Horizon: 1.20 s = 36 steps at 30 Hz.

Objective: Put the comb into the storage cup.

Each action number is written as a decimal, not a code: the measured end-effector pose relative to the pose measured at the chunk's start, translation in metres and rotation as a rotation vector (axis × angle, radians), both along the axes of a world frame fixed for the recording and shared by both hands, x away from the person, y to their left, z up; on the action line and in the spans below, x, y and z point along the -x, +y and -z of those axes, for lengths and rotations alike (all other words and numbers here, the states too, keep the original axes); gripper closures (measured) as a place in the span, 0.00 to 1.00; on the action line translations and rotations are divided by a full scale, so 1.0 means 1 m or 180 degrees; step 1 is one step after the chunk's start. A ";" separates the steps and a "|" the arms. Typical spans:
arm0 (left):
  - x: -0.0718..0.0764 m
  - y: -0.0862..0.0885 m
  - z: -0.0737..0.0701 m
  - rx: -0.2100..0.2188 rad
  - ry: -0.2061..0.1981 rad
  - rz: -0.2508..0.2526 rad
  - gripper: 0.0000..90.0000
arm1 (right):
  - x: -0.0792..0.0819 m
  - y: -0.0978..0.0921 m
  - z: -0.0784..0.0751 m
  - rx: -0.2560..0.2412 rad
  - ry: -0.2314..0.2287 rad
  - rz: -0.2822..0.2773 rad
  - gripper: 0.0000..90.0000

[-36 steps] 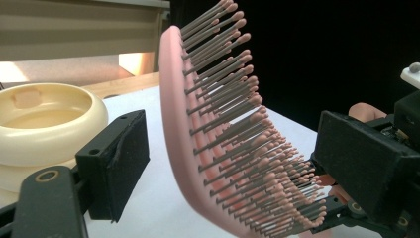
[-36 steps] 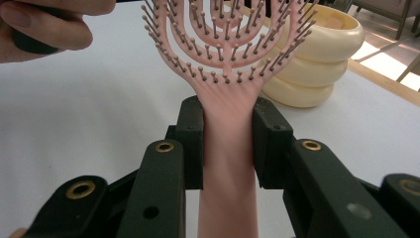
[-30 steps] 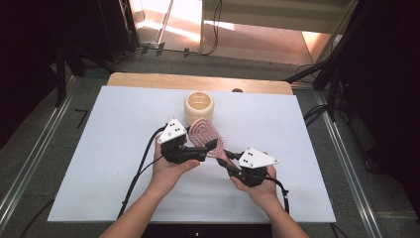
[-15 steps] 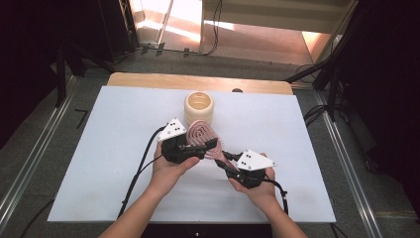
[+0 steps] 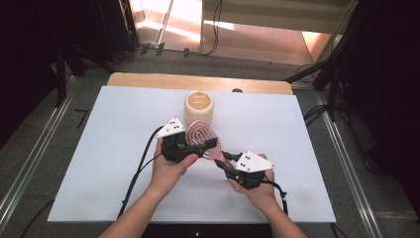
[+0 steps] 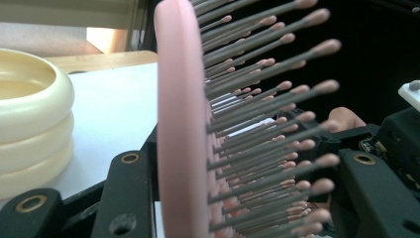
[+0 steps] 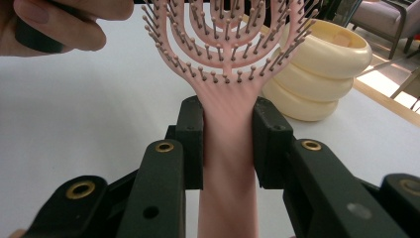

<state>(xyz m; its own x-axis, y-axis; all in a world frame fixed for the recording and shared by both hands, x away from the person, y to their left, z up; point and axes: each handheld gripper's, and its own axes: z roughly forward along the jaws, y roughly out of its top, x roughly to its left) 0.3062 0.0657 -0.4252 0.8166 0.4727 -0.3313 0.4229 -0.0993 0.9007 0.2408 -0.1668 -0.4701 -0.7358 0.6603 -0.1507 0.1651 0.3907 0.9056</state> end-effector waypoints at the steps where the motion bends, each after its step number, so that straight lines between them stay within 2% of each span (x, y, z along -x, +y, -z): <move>1: 0.000 0.000 0.000 -0.0012 0.0004 0.0004 0.54 | 0.000 0.000 0.000 0.0006 -0.0001 0.0007 0.75; 5: 0.000 0.000 0.000 0.0009 0.0025 0.0023 0.59 | 0.000 -0.001 0.001 -0.0010 0.0014 0.0048 0.75; 15: 0.001 0.004 -0.004 0.0092 0.0074 0.0095 0.67 | 0.001 0.002 0.003 0.0035 -0.0085 0.0044 0.75; 19: 0.003 0.004 -0.006 0.0166 0.0085 0.0142 0.69 | 0.001 0.002 0.005 -0.0029 -0.0060 0.0001 0.76; 24: 0.004 0.004 -0.010 0.0148 0.0023 0.0177 0.70 | 0.001 0.001 0.004 -0.0121 -0.0063 -0.0022 0.74; 28: 0.003 0.005 -0.011 0.0100 -0.0005 0.0116 0.70 | -0.001 -0.005 0.000 -0.0381 0.0025 -0.0054 0.56; 31: 0.003 0.006 -0.011 0.0102 -0.0024 0.0113 0.70 | 0.001 -0.008 -0.002 -0.0425 -0.0008 -0.0011 0.41; 33: 0.003 0.007 -0.012 0.0096 -0.0050 0.0100 0.70 | 0.000 -0.010 -0.003 -0.0471 0.0027 0.0006 0.33; 36: 0.003 0.009 -0.012 0.0092 -0.0070 0.0085 0.70 | -0.002 -0.012 -0.002 -0.0518 0.0083 -0.0006 0.17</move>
